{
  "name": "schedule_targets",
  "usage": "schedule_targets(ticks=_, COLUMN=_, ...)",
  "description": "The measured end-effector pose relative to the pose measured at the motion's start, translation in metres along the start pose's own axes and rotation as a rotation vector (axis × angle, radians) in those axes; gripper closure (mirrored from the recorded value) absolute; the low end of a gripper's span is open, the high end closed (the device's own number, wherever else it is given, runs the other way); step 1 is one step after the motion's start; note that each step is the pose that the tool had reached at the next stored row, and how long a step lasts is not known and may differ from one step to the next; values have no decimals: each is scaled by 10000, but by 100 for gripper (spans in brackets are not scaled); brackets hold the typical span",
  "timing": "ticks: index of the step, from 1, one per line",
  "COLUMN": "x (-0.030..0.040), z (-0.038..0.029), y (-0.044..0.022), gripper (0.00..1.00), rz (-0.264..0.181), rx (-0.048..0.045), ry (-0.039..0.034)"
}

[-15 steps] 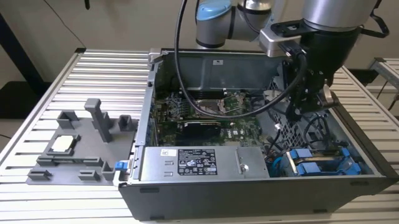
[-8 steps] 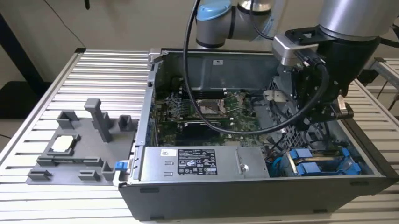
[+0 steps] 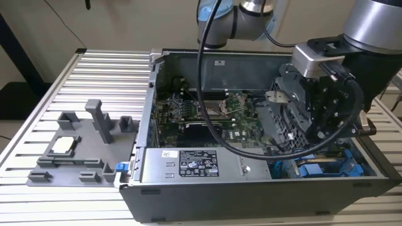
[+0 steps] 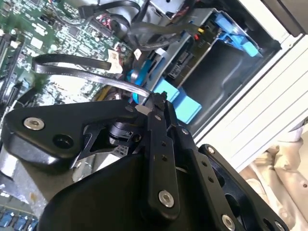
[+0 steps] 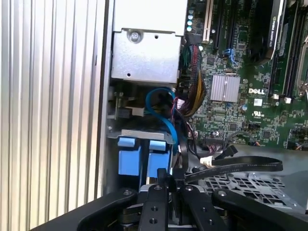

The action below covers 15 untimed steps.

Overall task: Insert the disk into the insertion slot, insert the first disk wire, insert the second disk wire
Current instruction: 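Insert the second disk wire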

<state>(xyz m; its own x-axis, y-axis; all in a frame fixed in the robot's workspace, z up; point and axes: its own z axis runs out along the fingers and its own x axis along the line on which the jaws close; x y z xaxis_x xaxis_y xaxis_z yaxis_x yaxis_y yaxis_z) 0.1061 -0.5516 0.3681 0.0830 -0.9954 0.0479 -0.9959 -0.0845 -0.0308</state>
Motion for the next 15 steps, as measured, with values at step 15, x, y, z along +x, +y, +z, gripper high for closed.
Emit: schedule_targets(ticks=15, x=218, z=23, y=-134, gripper=84, rz=15, rx=-166, ry=-1047)
